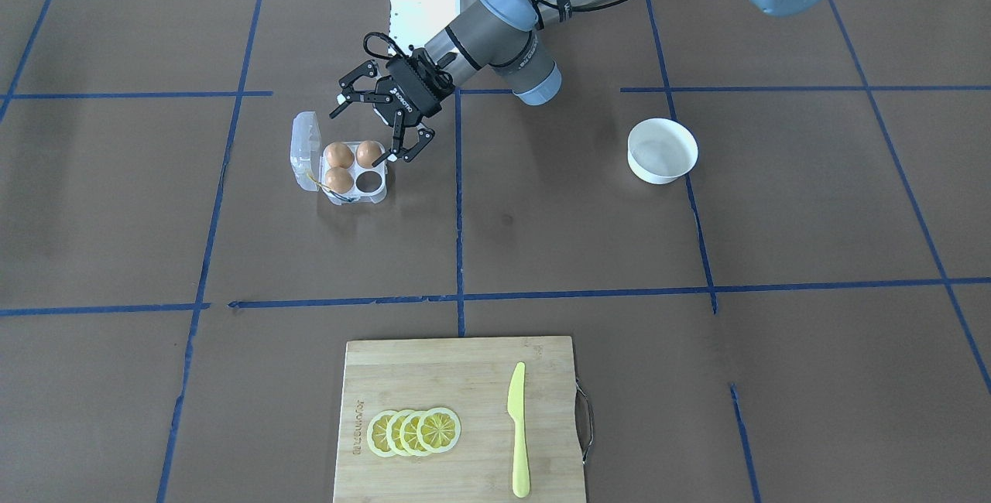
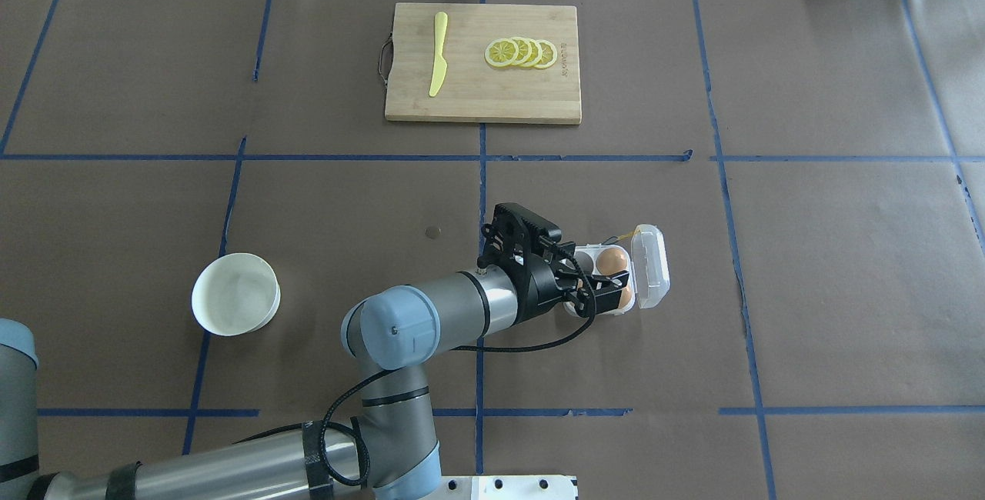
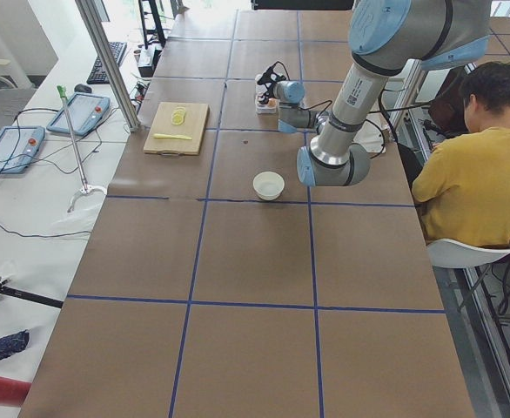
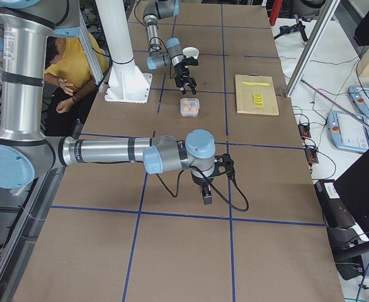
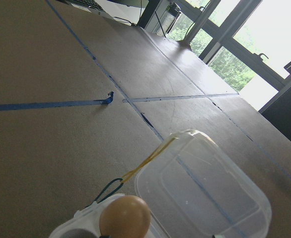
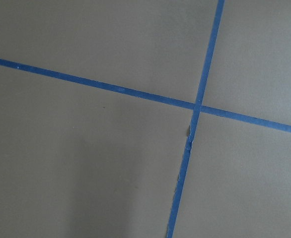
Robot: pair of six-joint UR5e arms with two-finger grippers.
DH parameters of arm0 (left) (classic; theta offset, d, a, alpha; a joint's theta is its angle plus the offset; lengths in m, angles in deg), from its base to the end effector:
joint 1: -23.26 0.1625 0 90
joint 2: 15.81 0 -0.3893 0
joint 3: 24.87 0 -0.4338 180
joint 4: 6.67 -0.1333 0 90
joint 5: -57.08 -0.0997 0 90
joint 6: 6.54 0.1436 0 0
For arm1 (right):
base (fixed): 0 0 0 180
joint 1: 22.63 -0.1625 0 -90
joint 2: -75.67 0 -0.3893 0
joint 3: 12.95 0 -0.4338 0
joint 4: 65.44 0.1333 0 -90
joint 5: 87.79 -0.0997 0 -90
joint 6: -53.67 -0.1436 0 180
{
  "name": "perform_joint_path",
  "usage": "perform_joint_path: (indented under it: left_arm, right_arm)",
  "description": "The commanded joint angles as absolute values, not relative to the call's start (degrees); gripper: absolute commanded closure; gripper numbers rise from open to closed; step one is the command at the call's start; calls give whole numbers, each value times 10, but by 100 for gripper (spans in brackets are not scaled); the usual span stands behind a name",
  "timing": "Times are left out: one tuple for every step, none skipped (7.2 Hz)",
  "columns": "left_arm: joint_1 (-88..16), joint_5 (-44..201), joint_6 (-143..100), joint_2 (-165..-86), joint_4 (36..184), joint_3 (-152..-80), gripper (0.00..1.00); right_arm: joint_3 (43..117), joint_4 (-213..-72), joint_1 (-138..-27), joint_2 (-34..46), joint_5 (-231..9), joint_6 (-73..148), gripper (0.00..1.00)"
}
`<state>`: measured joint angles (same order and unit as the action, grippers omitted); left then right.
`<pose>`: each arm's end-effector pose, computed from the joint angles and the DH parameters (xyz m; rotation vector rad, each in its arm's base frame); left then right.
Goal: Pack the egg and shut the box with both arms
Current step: 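Open the left gripper and withdraw the left arm off the table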
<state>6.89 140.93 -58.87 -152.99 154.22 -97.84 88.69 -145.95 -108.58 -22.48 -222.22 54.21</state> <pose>0.7081 -0.3630 0.0840 0.8709 1.5359 0.1754 -0.0025 -0.4991 0.5990 0.1915 -0.7789 -0.1636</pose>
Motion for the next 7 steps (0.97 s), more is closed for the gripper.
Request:
perform_joint_path:
  left_arm:
    - [39,1472,-589,-1502,1371,-1091,0]
    - [18,1499,-589,-1475,1259,-1170,0]
    - [-26,1562,-587,-1452,1157,-1227,0]
    - [-82,1621,-586,-1413,1071,-1285,0]
    - [-155,1641,-558,-1395,969,-1342,0]
    - [-186,1647,-481,-1393,868,-1384,0]
    - [-239,1648,-398,-1388,794,-1404,0]
  right_arm:
    - [885,-1459,-1086,-224,-2223,542,0]
    - [885,-1459,-1086,-224,-2223,542,0]
    - [886,-1459,-1086,-225,-2223,542,0]
    - [886,-1459,-1086,-226,-2223,542,0]
    - [886,-1459,-1086,-228,-2221,543,0]
    - [886,-1459,-1086,-228,-2220,543,0]
    - [881,-1459,-1086,-228,-2220,543,0]
